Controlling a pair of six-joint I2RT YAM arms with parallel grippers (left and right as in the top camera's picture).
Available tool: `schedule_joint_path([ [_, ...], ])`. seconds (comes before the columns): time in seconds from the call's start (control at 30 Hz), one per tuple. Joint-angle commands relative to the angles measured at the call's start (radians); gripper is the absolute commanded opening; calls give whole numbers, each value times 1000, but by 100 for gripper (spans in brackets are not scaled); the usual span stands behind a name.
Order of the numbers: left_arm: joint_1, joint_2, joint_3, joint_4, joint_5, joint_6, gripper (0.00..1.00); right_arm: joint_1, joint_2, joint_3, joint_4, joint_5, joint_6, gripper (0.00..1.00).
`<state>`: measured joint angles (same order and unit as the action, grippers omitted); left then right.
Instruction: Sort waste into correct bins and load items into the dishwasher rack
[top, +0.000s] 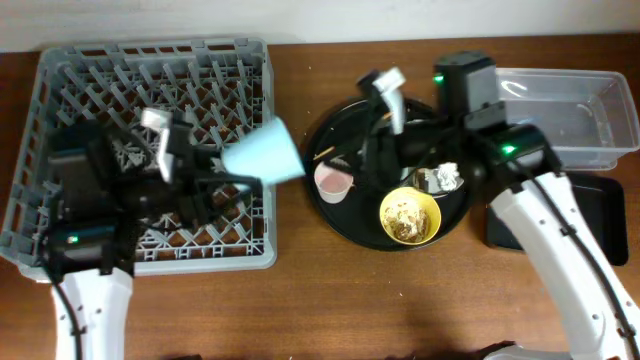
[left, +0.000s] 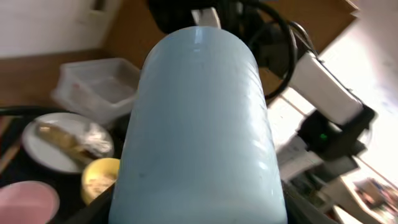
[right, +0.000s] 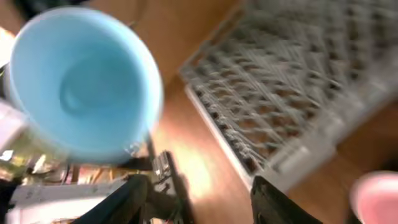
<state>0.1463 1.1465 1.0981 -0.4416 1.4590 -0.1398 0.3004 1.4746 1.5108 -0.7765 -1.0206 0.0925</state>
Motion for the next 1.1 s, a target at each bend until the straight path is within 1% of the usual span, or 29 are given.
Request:
schedule_joint_path([
  [0.0, 174, -32, 14, -126, -336, -24, 50, -76, -29, 8, -131, 128, -6, 56],
  [0.03, 248, -52, 14, -246, -612, -24, 47, -81, -31, 8, -204, 212, -6, 57],
  [0.07, 283, -62, 14, -320, -843, -24, 47, -77, -31, 8, -257, 280, -7, 57],
  [0.1, 310, -62, 14, -407, -1131, -25, 47, -77, -31, 8, -302, 329, -10, 57],
  [0.13, 312, -57, 14, -434, -1251, -25, 47, -77, -31, 8, -321, 351, -10, 58],
  [0.17, 312, -37, 14, -458, -1394, -68, 47, -77, -31, 8, -337, 357, -26, 58],
  [0.23, 312, 40, 14, -466, -1478, -108, 47, -77, -31, 8, -349, 360, -25, 59],
  [0.33, 312, 246, 14, -444, -1466, -114, 47, -77, -31, 8, -354, 360, -25, 59],
  [0.4, 312, 319, 14, -431, -1341, -114, 47, -77, -31, 8, -354, 360, -25, 60],
  [0.43, 312, 330, 14, -435, -1324, -114, 47, -77, -31, 8, -356, 360, -25, 60],
  [0.47, 312, 330, 14, -434, -1324, -114, 55, -77, -31, 8, -359, 360, -25, 60],
  [0.5, 312, 330, 14, -431, -1324, -114, 82, -77, -31, 8, -361, 360, -25, 60],
  [0.53, 312, 330, 18, -435, -1323, -114, 94, -77, -30, 8, -361, 360, -25, 61],
  [0.57, 312, 330, 23, -439, -1320, -114, 89, -77, -30, 8, -362, 360, -25, 61],
  [0.6, 312, 330, 31, -449, -1316, -114, 79, -77, -30, 8, -362, 360, -25, 61],
  [0.63, 312, 330, 35, -458, -1313, -114, 66, -77, -30, 8, -361, 360, -25, 61],
  [0.67, 312, 330, 36, -459, -1312, -114, 58, -77, -30, 8, -362, 361, -25, 61],
  [0.7, 312, 330, 42, -463, -1303, -114, 59, -77, -30, 8, -362, 364, -25, 61],
  [0.73, 312, 328, 110, -522, -1241, -110, 65, -77, -28, 8, -354, 384, -24, 61],
  [0.77, 312, 328, 182, -570, -1144, -39, 65, -77, -21, 8, -335, 417, -6, 61],
  [0.8, 301, 328, 253, -610, -1043, 42, 65, -66, 2, 8, -312, 557, 50, 60],
  [0.83, 254, 328, 356, -665, -910, 161, 67, -19, 60, 2, -280, 702, 80, 59],
  [0.87, 188, 321, 410, -690, -795, 260, 74, 31, 131, 2, -253, 735, 81, 59],
  [0.9, 126, 316, 423, -694, -766, 277, 84, 76, 222, 2, -215, 790, 103, 56],
  [0.93, 84, 316, 423, -701, -766, 277, 87, 99, 311, 2, -175, 821, 134, 55],
  [0.97, 26, 316, 423, -712, -752, 277, 93, 114, 394, 2, -133, 816, 143, 54],
  [1.0, 4, 316, 423, -712, -723, 277, 93, 121, 437, 2, -114, 813, 153, 52],
  [1.03, -16, 316, 423, -711, -697, 277, 93, 127, 483, 2, -90, 808, 154, 45],
  [1.07, -32, 316, 423, -706, -687, 276, 93, 131, 530, 2, -76, 812, 160, 26],
])
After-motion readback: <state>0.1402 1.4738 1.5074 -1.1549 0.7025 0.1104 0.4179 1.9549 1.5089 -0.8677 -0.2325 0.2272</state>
